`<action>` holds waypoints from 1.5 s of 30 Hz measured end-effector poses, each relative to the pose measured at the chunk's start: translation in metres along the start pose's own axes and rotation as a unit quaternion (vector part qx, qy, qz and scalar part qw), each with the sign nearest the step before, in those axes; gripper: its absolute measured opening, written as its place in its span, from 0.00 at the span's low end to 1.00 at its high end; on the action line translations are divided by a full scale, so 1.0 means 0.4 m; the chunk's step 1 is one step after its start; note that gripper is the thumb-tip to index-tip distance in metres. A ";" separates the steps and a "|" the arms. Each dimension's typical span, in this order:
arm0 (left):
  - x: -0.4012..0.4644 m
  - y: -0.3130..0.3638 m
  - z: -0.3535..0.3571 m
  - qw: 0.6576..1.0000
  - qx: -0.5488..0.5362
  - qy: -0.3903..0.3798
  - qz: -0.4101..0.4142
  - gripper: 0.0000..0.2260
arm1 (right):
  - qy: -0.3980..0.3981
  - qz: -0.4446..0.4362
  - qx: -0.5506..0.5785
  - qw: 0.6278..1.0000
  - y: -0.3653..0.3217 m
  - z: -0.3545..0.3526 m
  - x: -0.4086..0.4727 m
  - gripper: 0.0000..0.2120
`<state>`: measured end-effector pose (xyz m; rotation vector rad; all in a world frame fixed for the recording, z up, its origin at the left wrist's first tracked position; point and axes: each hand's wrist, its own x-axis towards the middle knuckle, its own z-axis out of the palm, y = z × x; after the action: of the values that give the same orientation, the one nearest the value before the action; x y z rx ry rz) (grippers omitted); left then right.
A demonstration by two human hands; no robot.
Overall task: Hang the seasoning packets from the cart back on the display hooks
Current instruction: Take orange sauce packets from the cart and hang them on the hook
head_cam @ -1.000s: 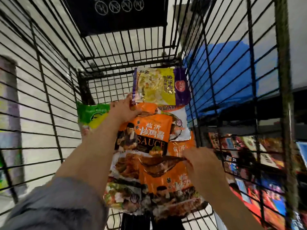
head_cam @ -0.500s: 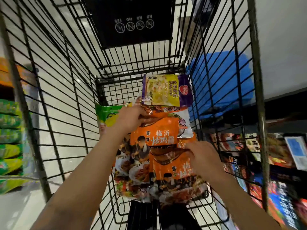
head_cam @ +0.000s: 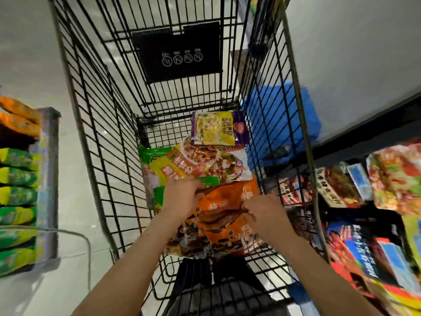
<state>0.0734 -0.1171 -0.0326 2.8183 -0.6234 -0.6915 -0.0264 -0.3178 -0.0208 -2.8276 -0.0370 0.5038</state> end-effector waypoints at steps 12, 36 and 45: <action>-0.267 0.023 -0.058 0.985 -0.136 0.106 0.019 0.10 | 0.041 -0.007 -0.020 0.999 -0.108 -0.094 -0.184 0.10; -0.491 0.249 -0.475 0.791 -0.028 0.527 0.310 0.07 | 0.477 0.005 -0.089 0.874 -0.136 -0.581 -0.614 0.15; -0.725 0.521 -0.532 0.702 -0.027 0.574 0.421 0.10 | 0.591 0.073 -0.168 0.785 -0.102 -0.671 -1.082 0.19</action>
<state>-0.1330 -0.1635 0.3252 1.8718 -1.2953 1.0889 -0.3401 -0.3787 0.3779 -2.9241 0.3654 -1.4166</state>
